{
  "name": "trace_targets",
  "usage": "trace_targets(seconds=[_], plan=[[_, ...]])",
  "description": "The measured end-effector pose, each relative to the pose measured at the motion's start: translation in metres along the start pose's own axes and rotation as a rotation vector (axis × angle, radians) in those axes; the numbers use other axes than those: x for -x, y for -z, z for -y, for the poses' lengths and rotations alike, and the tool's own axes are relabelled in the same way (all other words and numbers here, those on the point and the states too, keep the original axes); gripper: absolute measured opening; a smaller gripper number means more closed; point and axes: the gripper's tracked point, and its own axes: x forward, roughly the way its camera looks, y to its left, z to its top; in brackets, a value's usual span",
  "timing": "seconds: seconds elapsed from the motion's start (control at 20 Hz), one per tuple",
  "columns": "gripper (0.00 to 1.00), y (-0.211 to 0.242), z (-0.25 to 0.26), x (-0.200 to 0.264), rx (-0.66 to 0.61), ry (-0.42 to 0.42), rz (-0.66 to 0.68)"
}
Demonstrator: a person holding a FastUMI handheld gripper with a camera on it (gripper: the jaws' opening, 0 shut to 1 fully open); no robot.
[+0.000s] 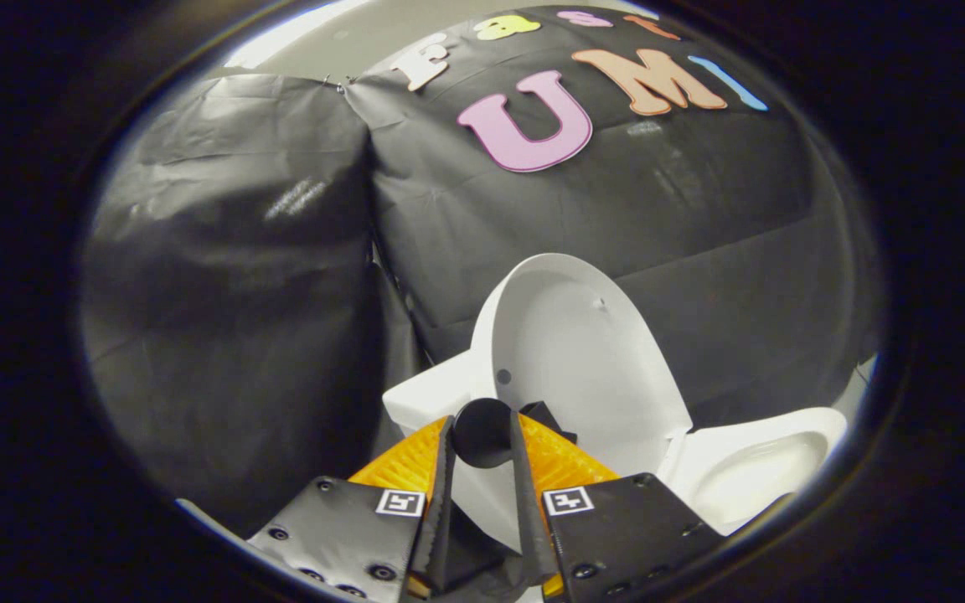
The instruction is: Open the toilet lid.
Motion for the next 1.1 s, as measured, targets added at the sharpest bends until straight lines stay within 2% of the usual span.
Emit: trace_targets(seconds=[0.15, 0.5, 0.7, 0.95, 1.1], plan=[[0.31, -0.027, -0.015, 0.009, -0.054, -0.047, 0.130], [0.31, -0.055, 0.009, 0.036, -0.047, 0.054, 0.229], [0.31, -0.076, 0.059, 0.072, 0.001, 0.144, 0.244], [0.31, -0.107, 0.141, 0.142, 0.106, 0.264, 0.267], [0.36, -0.118, 0.195, 0.188, 0.173, 0.357, 0.249]])
